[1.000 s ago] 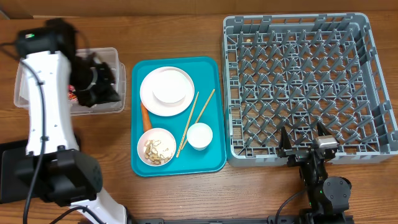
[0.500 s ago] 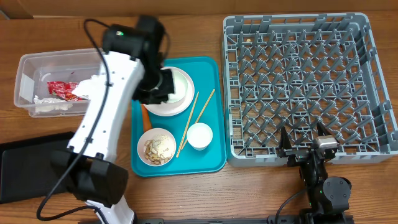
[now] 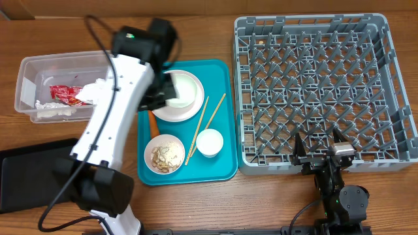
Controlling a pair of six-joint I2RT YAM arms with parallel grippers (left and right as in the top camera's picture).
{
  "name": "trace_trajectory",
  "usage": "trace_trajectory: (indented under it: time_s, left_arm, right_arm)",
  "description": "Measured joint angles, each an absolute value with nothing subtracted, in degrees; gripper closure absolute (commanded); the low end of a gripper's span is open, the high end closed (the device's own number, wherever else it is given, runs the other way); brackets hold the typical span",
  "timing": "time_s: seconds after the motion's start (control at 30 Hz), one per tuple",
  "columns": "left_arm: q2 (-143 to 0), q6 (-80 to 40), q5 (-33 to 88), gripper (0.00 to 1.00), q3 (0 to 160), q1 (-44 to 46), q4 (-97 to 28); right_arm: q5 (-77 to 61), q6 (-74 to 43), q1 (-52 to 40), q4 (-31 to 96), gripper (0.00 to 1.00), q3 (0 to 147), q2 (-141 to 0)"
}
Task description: Sort waste into correct bins and load items into the dishwasher
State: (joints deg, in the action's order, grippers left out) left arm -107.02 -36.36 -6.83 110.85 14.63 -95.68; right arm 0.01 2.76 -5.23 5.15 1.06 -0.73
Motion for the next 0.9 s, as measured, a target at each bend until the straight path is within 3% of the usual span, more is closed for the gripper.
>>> trace_trajectory:
  time_s: [0.33, 0.77, 0.9]
  left_arm:
    - [-102.9, -48.0, -19.9, 0.96, 110.8, -6.4, -96.5]
    - [-102.3, -57.5, -19.8, 0.96, 96.9, -29.5, -96.0]
    - [-101.9, -58.1, -17.5, 0.96, 88.9, -34.4, -88.9]
  right_arm:
    - [0.0, 2.8, -5.2, 5.2, 0.00, 1.1, -0.7]
    - [0.0, 2.8, -5.2, 5.1, 0.00, 1.1, -0.7]
    - [0.0, 2.8, -5.2, 5.1, 0.00, 1.1, -0.7]
